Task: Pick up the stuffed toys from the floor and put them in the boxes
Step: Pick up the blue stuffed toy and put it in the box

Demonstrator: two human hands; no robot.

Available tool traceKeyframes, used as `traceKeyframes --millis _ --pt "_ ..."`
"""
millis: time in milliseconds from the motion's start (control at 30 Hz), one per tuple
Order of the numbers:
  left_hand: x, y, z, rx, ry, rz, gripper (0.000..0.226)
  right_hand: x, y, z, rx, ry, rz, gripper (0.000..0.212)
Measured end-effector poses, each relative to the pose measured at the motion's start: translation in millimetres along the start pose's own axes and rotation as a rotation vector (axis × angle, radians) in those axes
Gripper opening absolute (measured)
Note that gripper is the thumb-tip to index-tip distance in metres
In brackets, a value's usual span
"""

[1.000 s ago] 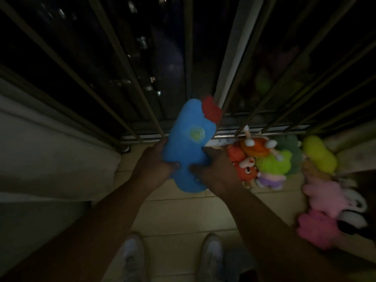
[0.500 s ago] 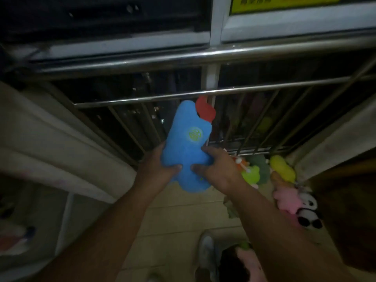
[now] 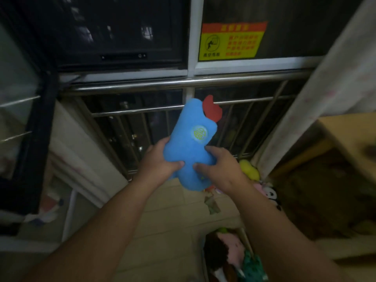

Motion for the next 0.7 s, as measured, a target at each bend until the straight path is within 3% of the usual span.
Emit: traceKeyframes --millis 267,433,700 --pt "83.0 47.3 -13.5 -0.036 -0.071 -0.072 0.097 96.3 -4.9 50.0 0.071 0.037 -0.029 0.076" --pt "136.9 72.0 -57.3 -0.073 -0.117 -0.099 0.091 147.3 28.0 92.5 0.119 0.046 -0.025 0.069" --pt "242.9 106.5 -143.3 0.005 -0.113 -0.094 0.084 235.7 94.8 166.6 0.133 0.026 0.007 0.076"
Point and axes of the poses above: each hand's wrist, its own x-axis away from the middle knuckle, its own z-axis out of the back of the hand, y = z × x, the point moved 10 cm from there along -x, towards the middle knuckle, and after that the axes turned 1 degree about -z, right-handed, at the moved point
